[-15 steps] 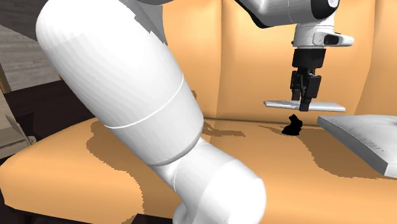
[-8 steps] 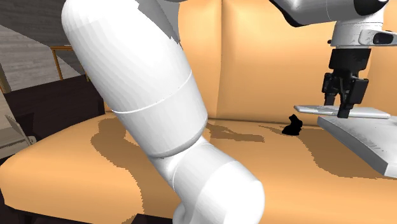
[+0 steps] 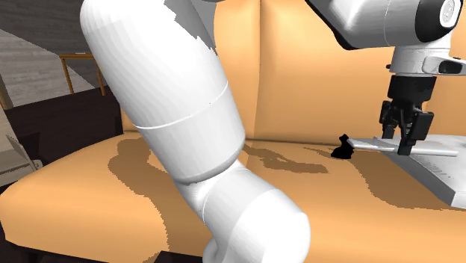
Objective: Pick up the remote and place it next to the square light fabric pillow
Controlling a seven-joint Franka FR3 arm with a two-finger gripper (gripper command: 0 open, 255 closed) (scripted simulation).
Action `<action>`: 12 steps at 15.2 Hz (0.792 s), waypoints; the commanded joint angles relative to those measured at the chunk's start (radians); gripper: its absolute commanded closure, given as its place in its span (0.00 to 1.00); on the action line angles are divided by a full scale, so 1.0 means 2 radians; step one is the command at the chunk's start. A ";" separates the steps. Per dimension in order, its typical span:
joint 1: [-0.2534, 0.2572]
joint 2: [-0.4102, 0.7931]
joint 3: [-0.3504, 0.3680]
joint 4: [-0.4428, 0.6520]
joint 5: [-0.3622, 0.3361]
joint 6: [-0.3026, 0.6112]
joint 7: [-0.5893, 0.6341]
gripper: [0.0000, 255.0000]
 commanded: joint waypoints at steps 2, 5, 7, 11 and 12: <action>0.000 0.004 -0.001 -0.017 -0.001 0.021 0.001 1.00; -0.001 0.008 -0.003 -0.034 -0.002 0.042 0.002 1.00; -0.001 0.012 -0.004 -0.044 -0.002 0.056 0.002 1.00; -0.001 0.020 -0.006 -0.064 -0.003 0.085 0.003 1.00; -0.001 0.023 -0.006 -0.068 -0.003 0.092 0.003 1.00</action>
